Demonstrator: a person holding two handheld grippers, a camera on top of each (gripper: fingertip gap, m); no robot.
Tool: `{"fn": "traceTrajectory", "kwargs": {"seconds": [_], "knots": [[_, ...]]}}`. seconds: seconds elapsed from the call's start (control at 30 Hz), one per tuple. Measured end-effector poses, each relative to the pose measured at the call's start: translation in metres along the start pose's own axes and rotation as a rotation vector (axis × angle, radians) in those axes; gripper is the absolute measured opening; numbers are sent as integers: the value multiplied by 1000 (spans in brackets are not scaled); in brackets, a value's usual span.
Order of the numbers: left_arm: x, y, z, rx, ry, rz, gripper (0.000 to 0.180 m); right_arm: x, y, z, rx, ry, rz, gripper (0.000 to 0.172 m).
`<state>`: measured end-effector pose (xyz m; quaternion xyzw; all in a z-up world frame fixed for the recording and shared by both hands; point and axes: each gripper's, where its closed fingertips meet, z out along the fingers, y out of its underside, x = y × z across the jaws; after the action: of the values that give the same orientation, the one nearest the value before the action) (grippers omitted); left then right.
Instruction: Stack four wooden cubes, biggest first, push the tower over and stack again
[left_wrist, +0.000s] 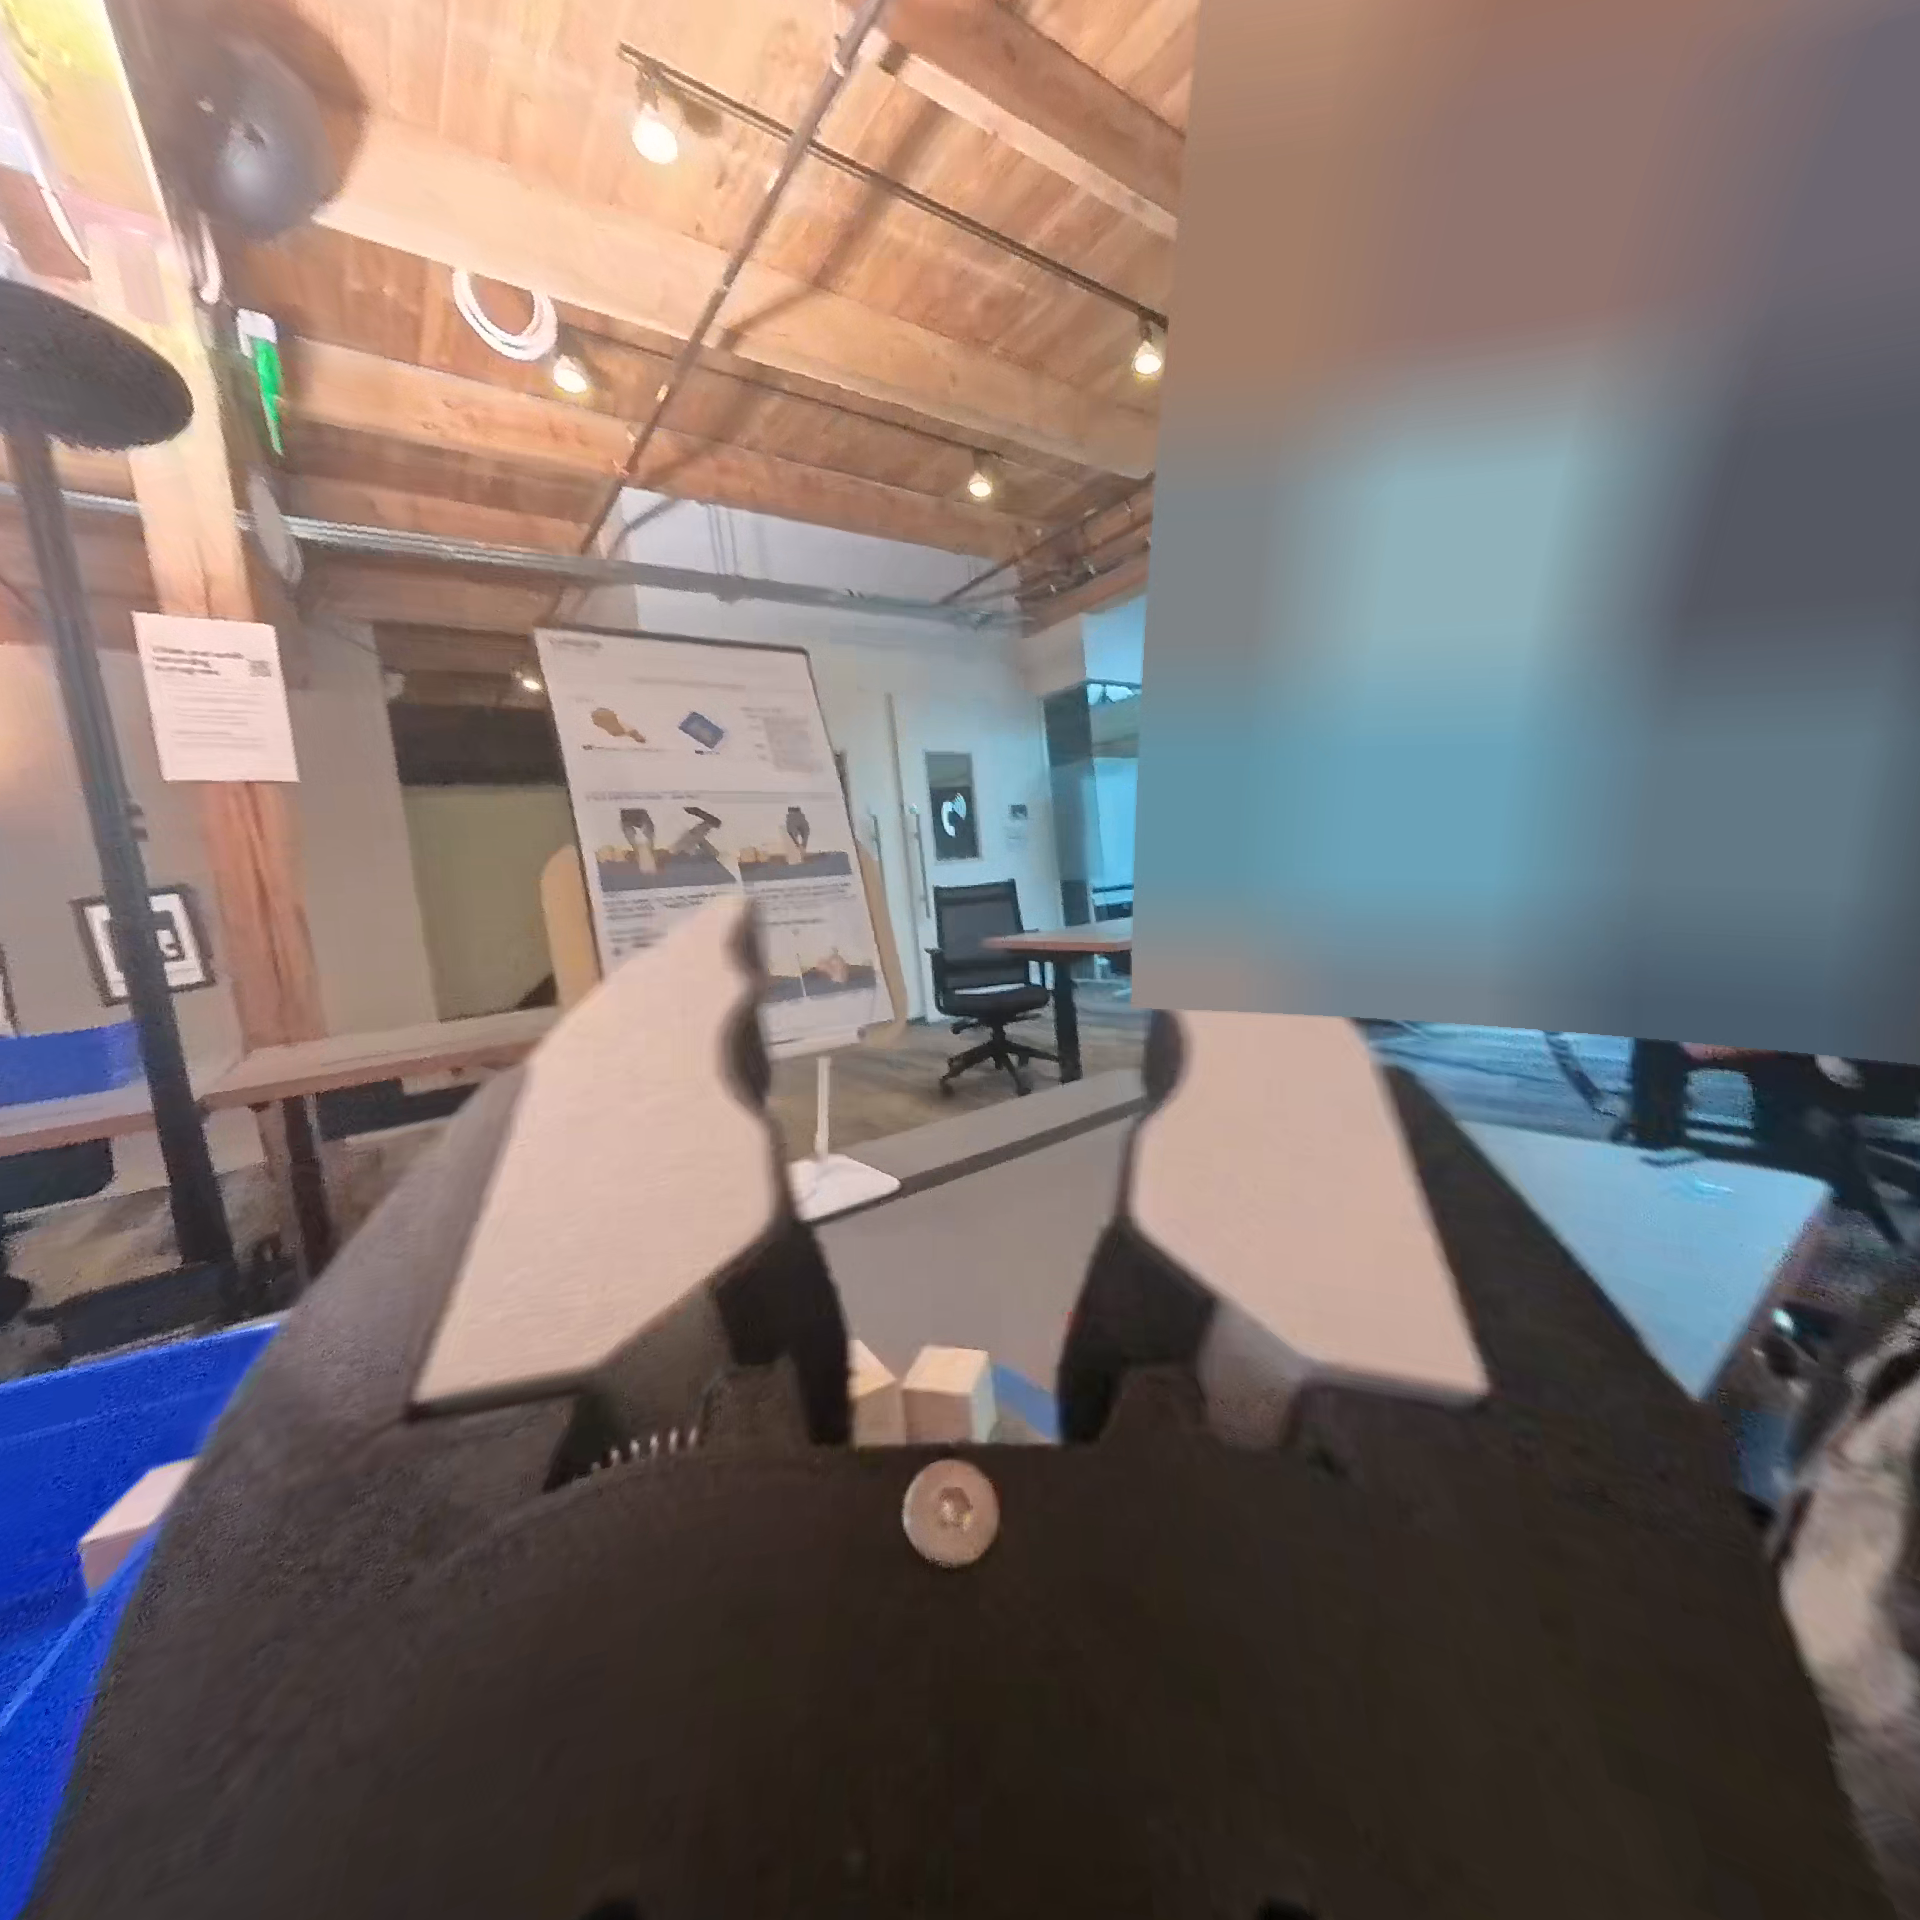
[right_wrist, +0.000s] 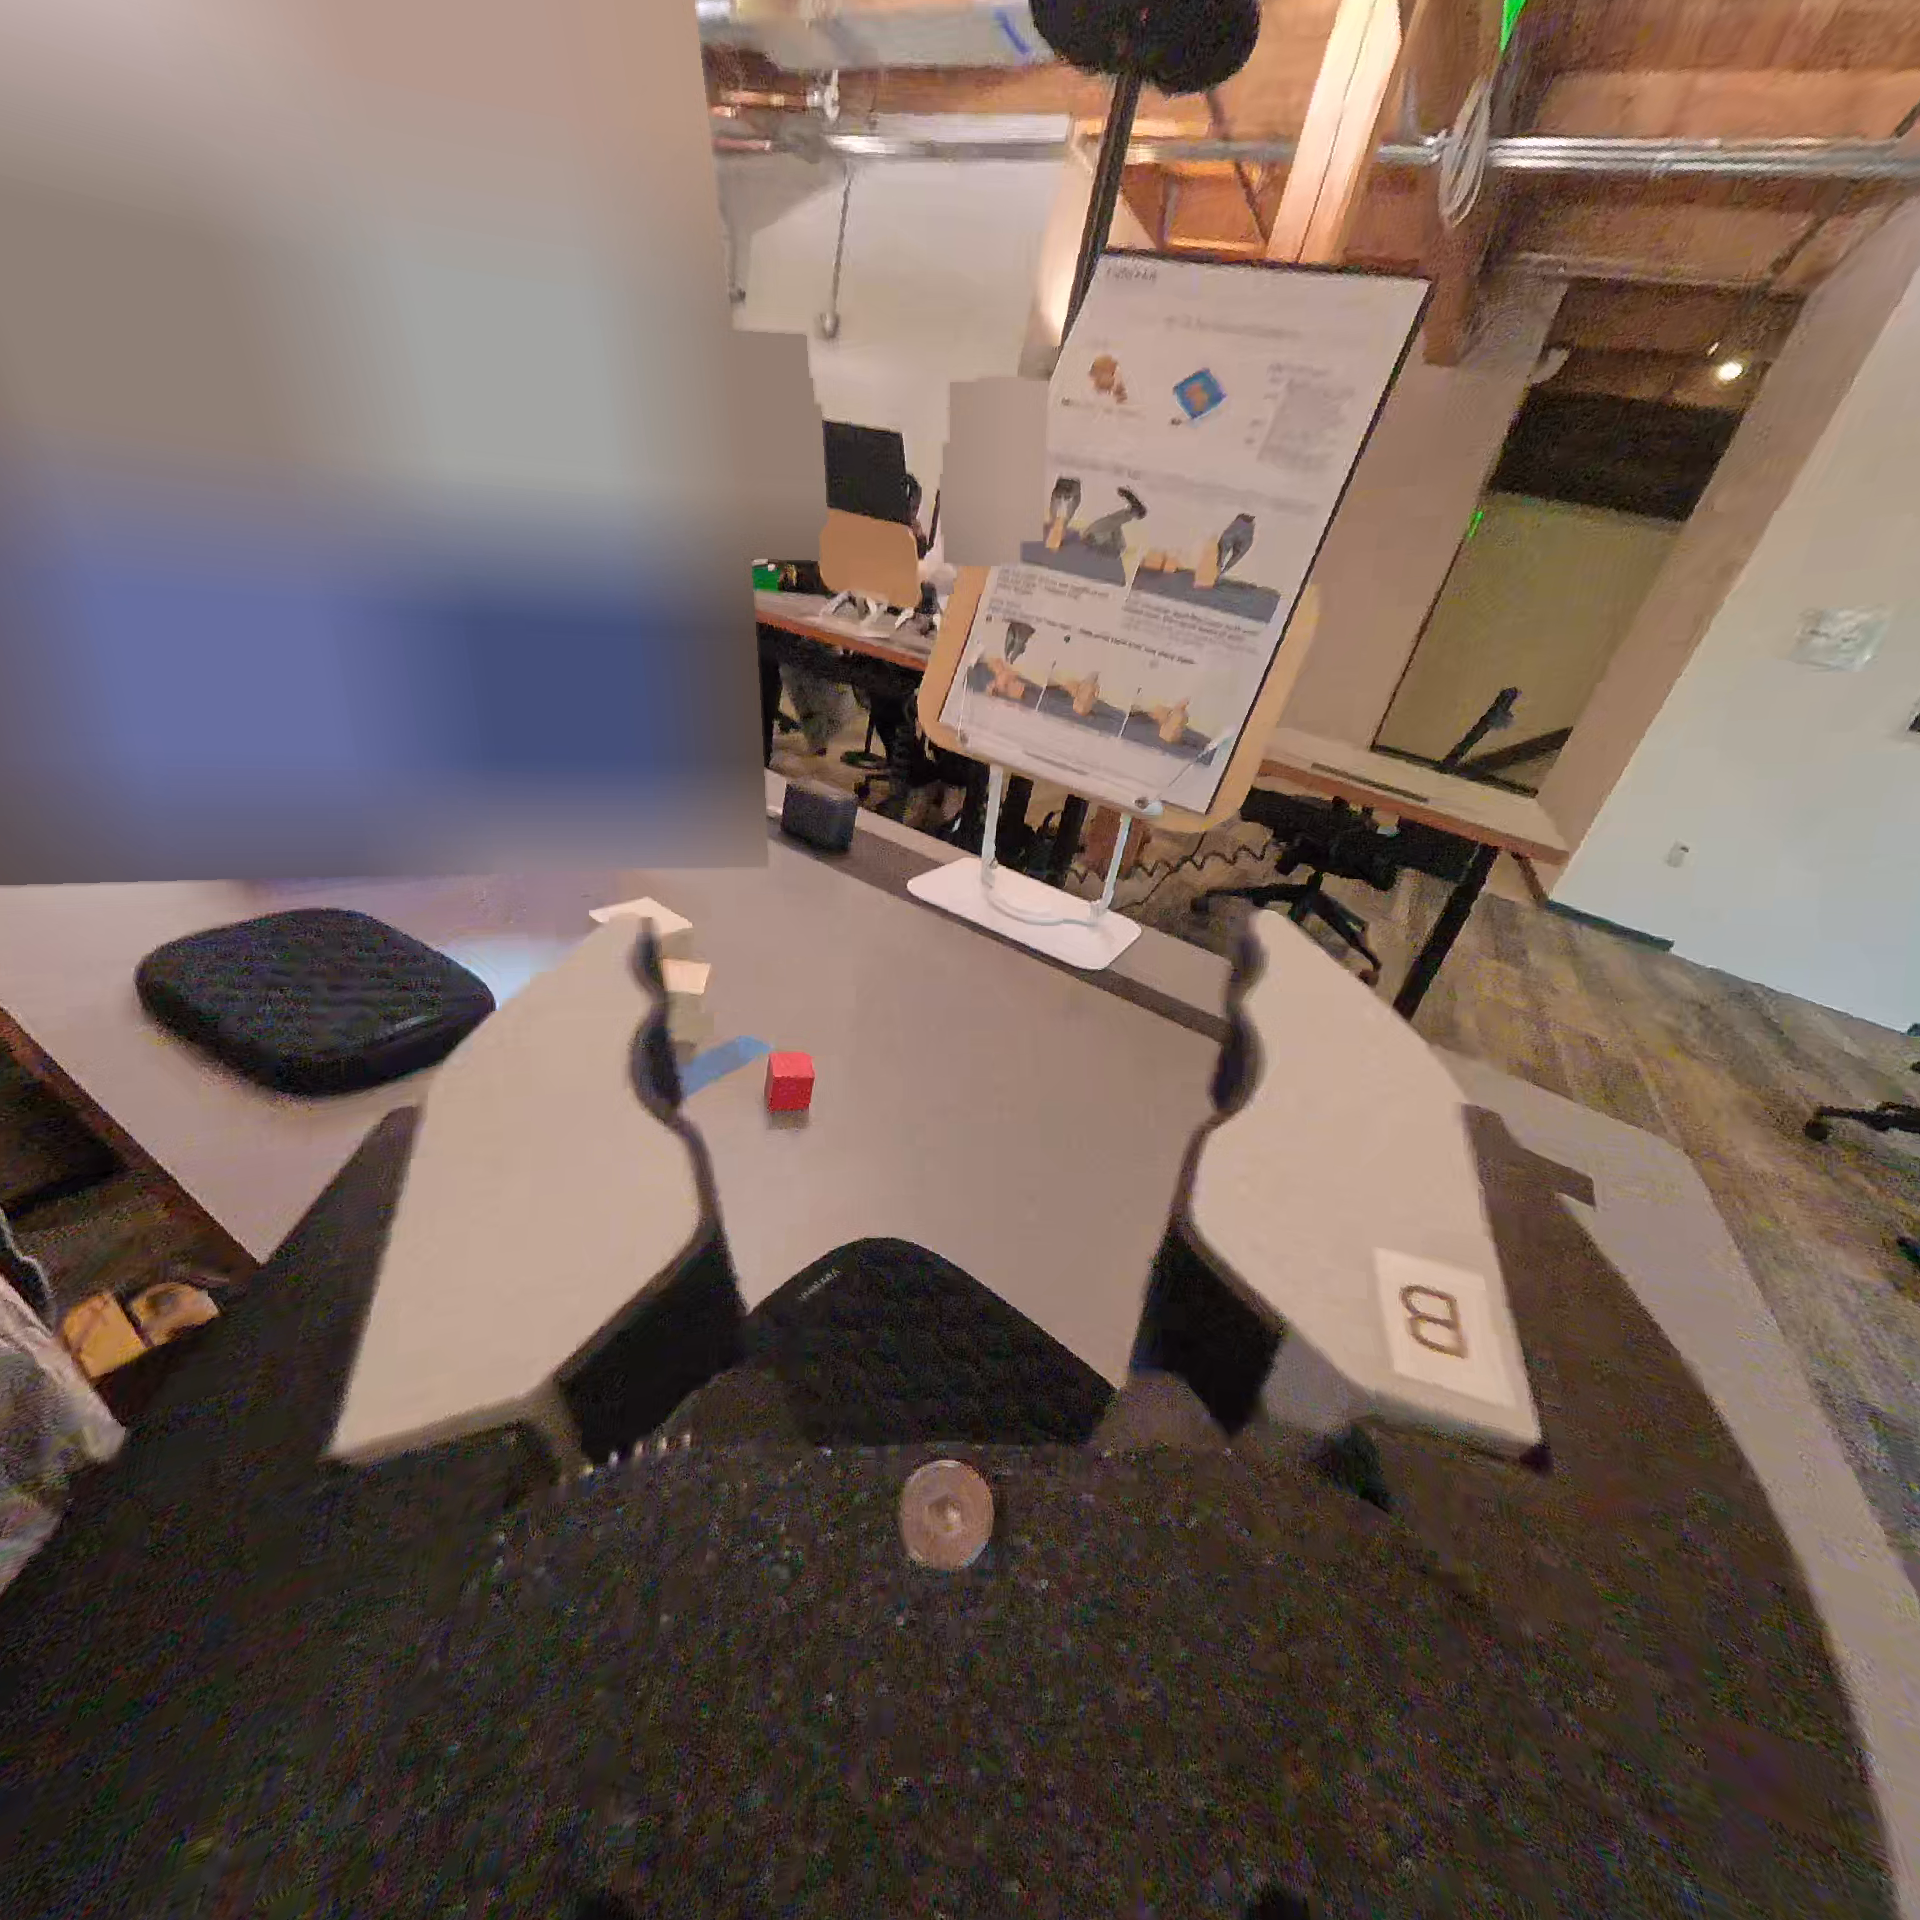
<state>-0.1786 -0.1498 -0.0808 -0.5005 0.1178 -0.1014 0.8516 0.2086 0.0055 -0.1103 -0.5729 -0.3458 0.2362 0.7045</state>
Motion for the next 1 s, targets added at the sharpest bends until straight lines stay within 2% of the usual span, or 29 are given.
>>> {"fn": "traceTrajectory", "kwargs": {"seconds": [0.03, 0.07, 0.1, 0.17, 0.23, 0.37, 0.43, 0.53, 0.67, 0.73, 0.83, 0.93, 1.0], "knots": [[-5, 6, 5, 18, -33, -1, 18, 2, 10, 9, -33, 9, -33, 67], [-6, 14, 12, 21, -34, -45, 0, 4, 19, 18, -63, 29, -69, 27], [-5, 26, 21, 1, -17, -103, 0, 7, 29, 27, -95, 54, -91, 1], [-7, 55, 39, -75, -17, -176, 0, 8, 52, 49, -193, 72, -83, 0], [-6, 92, 62, -190, -4, -174, 0, 3, 75, 74, -289, 32, -62, 0], [0, 174, 94, -568, 122, -24, 2, -26, 105, 123, -406, -200, -142, 0], [-9, 200, 106, -757, 166, 99, 3, -38, 107, 147, -432, -331, -172, 1], [-22, 193, 141, -848, 236, 262, 1, -51, 91, 184, -438, -497, -220, 0], [-39, 147, 205, -814, 257, 302, 1, -47, 57, 238, -420, -554, -332, 0], [-43, 131, 224, -790, 240, 299, 1, -49, 37, 260, -353, -579, -301, 0], [-38, 124, 234, -734, 246, 288, 1, -55, 17, 282, -241, -632, -134, 0], [-40, 139, 225, -745, 248, 289, 1, -63, 29, 293, -169, -662, -61, 0], [-47, 158, 212, -791, 262, 277, 1, -74, 46, 301, -227, -724, -69, 0]]}}
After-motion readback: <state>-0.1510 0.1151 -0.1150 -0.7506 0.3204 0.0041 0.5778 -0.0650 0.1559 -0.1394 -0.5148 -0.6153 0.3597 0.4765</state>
